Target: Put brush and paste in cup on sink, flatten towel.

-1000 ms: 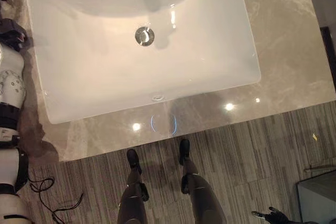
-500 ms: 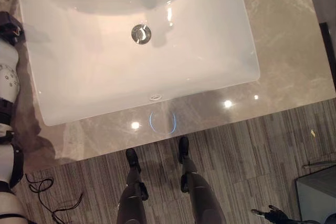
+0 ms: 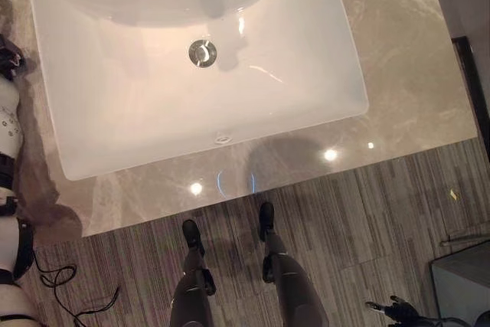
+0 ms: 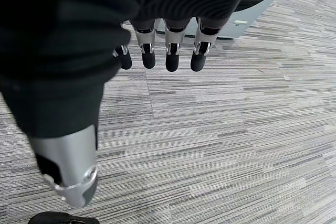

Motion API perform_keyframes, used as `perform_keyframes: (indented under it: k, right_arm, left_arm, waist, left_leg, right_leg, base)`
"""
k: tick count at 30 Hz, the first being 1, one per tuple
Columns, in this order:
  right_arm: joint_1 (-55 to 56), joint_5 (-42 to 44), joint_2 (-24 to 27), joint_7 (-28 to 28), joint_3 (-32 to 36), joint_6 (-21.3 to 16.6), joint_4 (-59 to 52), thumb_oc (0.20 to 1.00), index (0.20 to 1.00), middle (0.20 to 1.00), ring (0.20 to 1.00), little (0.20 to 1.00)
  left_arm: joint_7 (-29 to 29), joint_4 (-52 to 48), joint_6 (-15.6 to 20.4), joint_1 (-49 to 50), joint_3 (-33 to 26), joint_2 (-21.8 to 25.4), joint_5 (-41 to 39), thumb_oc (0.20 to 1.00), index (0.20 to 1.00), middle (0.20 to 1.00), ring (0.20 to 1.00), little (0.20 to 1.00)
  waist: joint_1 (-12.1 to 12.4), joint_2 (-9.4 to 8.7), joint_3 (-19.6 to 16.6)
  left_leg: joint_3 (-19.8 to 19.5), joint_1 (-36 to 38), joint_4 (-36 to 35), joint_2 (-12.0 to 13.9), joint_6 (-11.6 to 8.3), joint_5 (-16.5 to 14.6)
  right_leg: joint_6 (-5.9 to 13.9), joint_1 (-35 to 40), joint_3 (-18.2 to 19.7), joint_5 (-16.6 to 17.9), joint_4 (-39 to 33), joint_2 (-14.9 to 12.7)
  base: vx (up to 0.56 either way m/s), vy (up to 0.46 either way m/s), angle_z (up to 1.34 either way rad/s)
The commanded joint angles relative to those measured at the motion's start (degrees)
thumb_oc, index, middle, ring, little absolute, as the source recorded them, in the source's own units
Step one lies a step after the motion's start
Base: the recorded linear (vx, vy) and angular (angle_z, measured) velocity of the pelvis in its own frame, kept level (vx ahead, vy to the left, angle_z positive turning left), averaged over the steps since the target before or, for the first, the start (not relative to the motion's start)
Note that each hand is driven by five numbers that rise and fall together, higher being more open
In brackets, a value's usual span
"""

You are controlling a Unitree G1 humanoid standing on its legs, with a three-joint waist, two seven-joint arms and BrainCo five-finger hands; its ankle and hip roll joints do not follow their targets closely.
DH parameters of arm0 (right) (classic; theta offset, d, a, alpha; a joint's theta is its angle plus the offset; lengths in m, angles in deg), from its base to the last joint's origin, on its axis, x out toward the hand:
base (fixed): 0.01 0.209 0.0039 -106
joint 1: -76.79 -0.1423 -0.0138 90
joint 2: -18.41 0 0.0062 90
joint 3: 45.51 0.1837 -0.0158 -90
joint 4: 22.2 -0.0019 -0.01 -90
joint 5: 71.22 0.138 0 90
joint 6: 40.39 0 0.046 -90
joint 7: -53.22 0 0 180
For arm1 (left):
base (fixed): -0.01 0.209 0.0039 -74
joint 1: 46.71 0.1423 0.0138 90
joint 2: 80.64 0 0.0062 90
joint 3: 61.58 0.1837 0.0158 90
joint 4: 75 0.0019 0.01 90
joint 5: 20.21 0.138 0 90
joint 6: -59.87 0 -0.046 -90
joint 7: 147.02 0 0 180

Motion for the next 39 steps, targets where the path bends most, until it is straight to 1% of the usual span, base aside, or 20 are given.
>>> perform_keyframes:
  k: [1,3,5,7,11,13,16,19,20,21,26,29,32,33,39]
  right_arm:
    - [0.84,3.65,1.31,0.22,0.80,2.09,2.73,1.000,1.000,1.000,1.000,1.000]
    - [0.89,3.95,1.12,0.27,0.97,2.12,2.95,1.000,1.000,1.000,1.000,1.000]
    - [1.50,4.36,1.15,0.11,1.21,2.19,3.62,1.000,1.000,1.000,1.000,1.000]
    - [1.60,4.63,0.99,0.04,1.38,2.13,3.68,1.000,1.000,1.000,1.000,1.000]
    - [2.84,5.80,0.55,-0.27,1.46,1.96,3.23,1.000,1.000,1.000,1.000,1.000]
    - [2.84,5.80,0.45,-0.27,1.50,1.96,3.22,1.000,1.000,1.000,1.000,1.000]
    - [2.88,6.66,0.79,-0.42,1.35,1.73,2.61,1.000,1.000,1.000,1.000,1.000]
    - [2.86,7.58,0.79,-0.41,1.46,1.43,1.63,1.000,1.000,1.000,1.000,1.000]
    - [3.21,10.06,0.83,-0.49,2.58,1.22,1.21,1.000,1.000,1.000,1.000,1.000]
    - [3.41,10.31,0.80,-0.48,2.82,1.12,1.15,1.000,1.000,1.000,1.000,1.000]
    - [4.67,9.16,0.45,-0.84,1.82,1.11,0.54,1.000,1.000,1.000,1.000,1.000]
    - [5.46,8.68,-0.15,-1.60,0.99,1.21,0.05,1.000,1.000,1.000,1.000,1.000]
    - [5.67,8.54,-0.21,-1.93,0.70,1.11,-0.13,1.000,1.000,1.000,1.000,1.000]
    - [5.47,8.96,0.10,-1.92,0.80,0.98,-0.48,1.000,1.000,1.000,1.000,1.000]
    - [4.78,10.60,0.57,-1.72,1.58,0.75,-0.27,1.000,1.000,1.000,1.000,1.000]
  left_arm:
    - [-0.19,7.95,-1.44,-3.37,3.71,3.56,0.66,0.200,0.200,0.200,0.200,0.200]
    - [-0.26,9.43,-1.58,-5.22,4.78,3.80,0.65,0.200,0.200,0.200,0.200,0.200]
    - [-0.36,12.79,-2.27,-9.43,7.24,4.17,1.41,0.200,0.200,0.200,0.200,0.200]
    - [-0.47,14.10,-2.40,-10.91,7.99,4.15,1.43,0.200,0.200,0.200,0.200,0.200]
    - [-0.28,18.18,-3.05,-16.14,10.99,3.64,1.64,0.200,0.200,0.200,0.200,0.200]
    - [-0.23,18.32,-3.04,-16.45,11.29,3.63,1.59,0.200,0.200,0.200,0.200,0.200]
    - [-0.19,20.20,-3.26,-21.19,13.84,2.50,2.32,0.200,0.200,0.200,0.200,0.200]
    - [-0.51,19.67,-2.95,-22.16,14.59,2.30,2.90,0.200,0.200,0.200,0.200,0.200]
    - [-0.57,19.45,-2.84,-23.20,15.78,2.40,3.43,0.200,0.200,0.200,0.200,0.200]
    - [-0.63,19.41,-2.93,-23.43,16.15,2.18,3.62,0.200,0.200,0.200,0.200,0.200]
    - [-0.16,17.47,-2.62,-24.06,17.76,0.69,5.24,0.200,0.200,0.200,0.200,0.200]
    - [1.13,12.76,-1.79,-22.20,18.54,-1.11,6.58,0.200,0.200,0.200,0.200,0.200]
    - [1.12,10.34,-1.29,-21.07,18.74,-2.33,6.99,0.200,0.200,0.200,0.200,0.200]
    - [1.33,9.29,-1.05,-21.55,19.66,-3.07,7.23,0.200,0.200,0.200,0.200,0.200]
    - [1.24,8.99,-0.97,-22.14,20.21,-4.06,8.01,0.200,0.200,0.200,0.200,0.200]
  waist:
    - [-1.25,-2.04,-0.58]
    - [-1.35,-2.14,-0.53]
    - [-1.93,-2.23,-0.55]
    - [-2.05,-2.33,-0.59]
    - [-3.17,-2.56,-0.85]
    - [-3.11,-2.65,-0.88]
    - [-4.03,-2.56,-0.86]
    - [-4.18,-2.63,-0.96]
    - [-4.65,-2.74,-1.09]
    - [-4.68,-2.75,-1.13]
    - [-4.72,-2.77,-1.06]
    - [-4.90,-2.54,-0.98]
    - [-4.73,-2.24,-0.97]
    - [-4.81,-2.19,-0.95]
    - [-5.13,-2.27,-0.98]
  left_leg:
    - [-3.48,-0.85,0.10,1.18,-1.12,0.96]
    - [-3.48,-1.12,0.10,1.22,-1.15,0.97]
    - [-3.45,-1.80,0.10,1.26,-1.16,1.01]
    - [-3.46,-2.17,0.10,1.27,-1.18,1.05]
    - [-3.09,-3.34,0.10,1.29,-1.19,0.98]
    - [-3.08,-3.40,0.10,1.29,-1.19,0.99]
    - [-2.83,-4.10,0.10,1.13,-1.30,0.92]
    - [-2.68,-4.69,0.10,1.09,-1.28,0.90]
    - [-2.37,-5.20,0.10,1.27,-1.21,0.89]
    - [-2.32,-5.36,0.10,1.35,-1.17,0.96]
    - [-2.21,-5.82,0.10,1.19,-1.05,1.07]
    - [-2.19,-6.11,0.10,1.04,-1.02,1.20]
    - [-2.25,-6.30,0.10,0.85,-1.03,1.25]
    - [-2.38,-6.40,0.10,0.82,-1.05,1.35]
    - [-2.24,-6.61,0.10,1.11,-1.18,1.50]
  right_leg:
    - [7.24,3.90,0.08,-0.65,-0.09,-6.20]
    - [7.29,3.70,0.15,-0.65,-0.09,-6.18]
    - [7.44,2.99,0.37,-0.42,-0.09,-6.11]
    - [7.47,2.67,0.43,-0.44,-0.09,-6.11]
    - [7.53,1.23,1.19,-0.14,-0.09,-6.00]
    - [7.53,1.16,1.21,-0.13,-0.09,-6.00]
    - [7.95,-0.12,1.91,0.50,-0.09,-6.34]
    - [8.04,-1.15,2.66,0.81,-0.09,-6.30]
    - [8.05,-2.03,3.28,1.05,-0.09,-6.21]
    - [8.05,-2.27,3.47,1.13,-0.09,-6.19]
    - [7.99,-3.19,3.83,1.14,-0.09,-6.26]
    - [7.82,-3.71,3.97,1.19,-0.09,-6.39]
    - [7.66,-3.98,3.95,1.21,-0.09,-6.34]
    - [7.60,-4.02,4.02,1.25,-0.09,-6.33]
    - [7.53,-4.41,4.05,1.46,-0.09,-6.19]
  base:
    - [0.03,0.021,0.07]
    - [0.01,0.016,0.07]
    - [0.01,0.010,0.03]
    - [0.00,0.000,0.00]
    - [0.00,0.000,0.00]
    - [0.00,0.000,0.00]
    - [0.00,0.021,-0.06]
    - [0.00,0.025,-0.09]
    - [0.00,0.032,-0.03]
    - [-0.01,0.037,-0.04]
    - [-0.01,0.002,-0.05]
    - [-0.01,0.003,-0.04]
    - [-0.02,-0.007,0.00]
    - [-0.03,-0.021,0.00]
    - [-0.02,-0.011,0.00]
